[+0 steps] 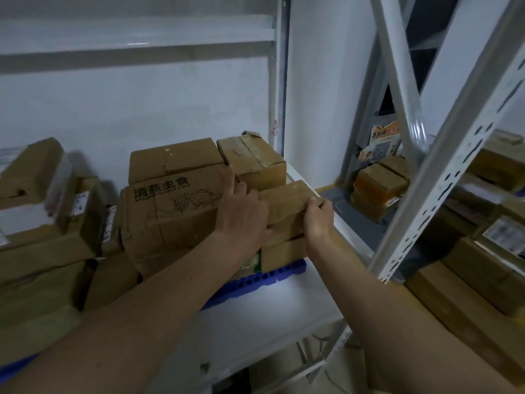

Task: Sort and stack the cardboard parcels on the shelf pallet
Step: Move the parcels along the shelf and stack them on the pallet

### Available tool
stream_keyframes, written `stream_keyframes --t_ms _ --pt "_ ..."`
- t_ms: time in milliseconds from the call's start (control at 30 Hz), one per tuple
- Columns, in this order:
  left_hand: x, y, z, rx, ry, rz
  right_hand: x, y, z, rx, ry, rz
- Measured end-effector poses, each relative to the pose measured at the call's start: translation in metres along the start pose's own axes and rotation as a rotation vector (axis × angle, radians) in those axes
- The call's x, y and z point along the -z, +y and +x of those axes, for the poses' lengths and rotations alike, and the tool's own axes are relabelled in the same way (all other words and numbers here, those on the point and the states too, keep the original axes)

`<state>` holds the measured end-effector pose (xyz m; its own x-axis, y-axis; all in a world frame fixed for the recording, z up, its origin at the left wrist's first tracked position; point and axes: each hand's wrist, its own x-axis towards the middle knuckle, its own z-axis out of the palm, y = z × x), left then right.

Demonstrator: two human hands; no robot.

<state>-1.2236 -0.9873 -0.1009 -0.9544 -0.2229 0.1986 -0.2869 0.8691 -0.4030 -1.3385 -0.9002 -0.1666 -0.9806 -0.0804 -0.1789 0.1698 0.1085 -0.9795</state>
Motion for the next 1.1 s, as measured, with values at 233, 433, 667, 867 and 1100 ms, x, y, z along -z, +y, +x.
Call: stream_keyframes --t_ms 233,433,667,867,1100 --pt "-0.002 0.005 0.002 0.038 -0.012 0.009 0.005 -0.001 0.002 0.053 -0.051 -0.049" --pt "-0.002 0.010 0.002 0.043 -0.017 -0.029 0.014 -0.008 -0.003 0.019 -0.138 -0.135" --pt "0.014 -0.007 -0.009 0.136 0.242 -0.370 0.013 -0.044 -0.030 0.695 -0.082 -0.638" --pt "0.027 -0.064 -0.063 0.352 0.351 -0.304 -0.045 -0.081 -0.088 1.297 -0.315 -0.856" --pt "0.019 -0.126 -0.175 0.607 0.174 -0.143 -0.112 -0.063 -0.189 1.582 -0.733 -0.756"
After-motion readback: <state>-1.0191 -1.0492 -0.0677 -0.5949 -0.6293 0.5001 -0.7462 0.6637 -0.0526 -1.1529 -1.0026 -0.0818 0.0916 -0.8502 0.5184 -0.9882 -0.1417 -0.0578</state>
